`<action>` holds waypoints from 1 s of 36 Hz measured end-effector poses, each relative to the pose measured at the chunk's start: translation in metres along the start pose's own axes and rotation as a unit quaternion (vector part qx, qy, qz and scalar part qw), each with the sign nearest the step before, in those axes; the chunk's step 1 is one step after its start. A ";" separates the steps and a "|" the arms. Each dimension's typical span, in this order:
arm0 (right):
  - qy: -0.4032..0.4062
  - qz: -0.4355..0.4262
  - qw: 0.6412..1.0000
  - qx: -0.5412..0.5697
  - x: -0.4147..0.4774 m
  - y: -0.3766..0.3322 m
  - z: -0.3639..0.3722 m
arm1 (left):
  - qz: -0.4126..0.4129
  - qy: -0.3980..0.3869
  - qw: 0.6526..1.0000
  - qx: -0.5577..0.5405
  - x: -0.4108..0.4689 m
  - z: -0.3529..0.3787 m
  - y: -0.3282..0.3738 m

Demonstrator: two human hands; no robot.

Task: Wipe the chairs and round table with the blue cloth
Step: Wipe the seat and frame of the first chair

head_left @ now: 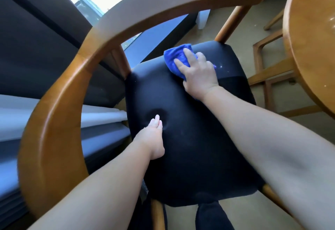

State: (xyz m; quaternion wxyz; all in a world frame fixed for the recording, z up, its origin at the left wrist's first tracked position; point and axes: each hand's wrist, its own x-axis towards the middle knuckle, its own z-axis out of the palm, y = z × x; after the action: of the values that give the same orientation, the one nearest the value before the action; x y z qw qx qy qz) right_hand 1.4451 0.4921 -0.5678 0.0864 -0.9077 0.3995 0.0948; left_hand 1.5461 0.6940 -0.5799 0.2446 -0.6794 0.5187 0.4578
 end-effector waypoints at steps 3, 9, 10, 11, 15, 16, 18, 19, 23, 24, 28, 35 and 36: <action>-0.061 0.020 0.998 -0.026 0.003 -0.018 0.019 | 0.001 0.008 1.000 0.002 0.000 0.002 0.000; -0.054 0.001 0.998 -0.029 0.002 -0.006 0.031 | -0.002 0.004 1.000 -0.014 0.000 0.000 -0.001; -0.056 -0.001 0.998 -0.030 0.003 -0.006 0.030 | -0.001 0.001 1.000 -0.012 0.000 -0.001 -0.001; -0.056 -0.003 0.998 -0.032 0.004 -0.007 0.031 | 0.000 -0.001 1.000 -0.011 -0.001 -0.001 -0.001; -0.051 -0.016 0.998 -0.041 0.005 0.001 0.031 | 0.005 0.011 1.000 -0.016 -0.004 -0.002 -0.001; -0.052 -0.019 0.998 -0.043 0.005 0.005 0.029 | 0.006 0.012 1.000 -0.018 -0.005 -0.002 -0.001; -0.058 -0.024 0.997 -0.046 0.003 0.017 0.027 | 0.007 0.016 1.000 -0.014 -0.006 -0.002 0.000; -0.059 -0.024 0.997 -0.046 0.000 0.026 0.027 | 0.008 0.020 1.000 -0.013 -0.007 -0.002 0.000; -0.057 0.021 0.998 -0.020 -0.012 0.067 0.025 | 0.013 0.024 1.000 -0.006 -0.007 -0.006 0.000; -0.059 0.039 0.997 -0.011 -0.015 0.076 0.024 | 0.012 0.023 1.000 -0.004 -0.007 -0.006 0.000; -0.052 0.095 0.994 0.014 -0.029 0.106 0.022 | 0.011 0.020 1.000 -0.001 -0.007 -0.006 0.001; -0.087 0.305 0.948 0.001 -0.067 0.171 0.021 | 0.003 0.018 1.000 -0.017 -0.006 -0.001 0.002; -0.096 0.322 0.942 -0.008 -0.076 0.178 0.022 | 0.002 0.018 1.000 -0.019 -0.005 0.000 0.003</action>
State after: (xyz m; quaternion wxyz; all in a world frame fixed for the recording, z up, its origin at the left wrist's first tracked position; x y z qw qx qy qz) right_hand 1.2606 0.4327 -0.5850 0.0823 -0.7177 0.6596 0.2074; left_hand 1.5433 0.6959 -0.5749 0.2219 -0.6910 0.5153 0.4557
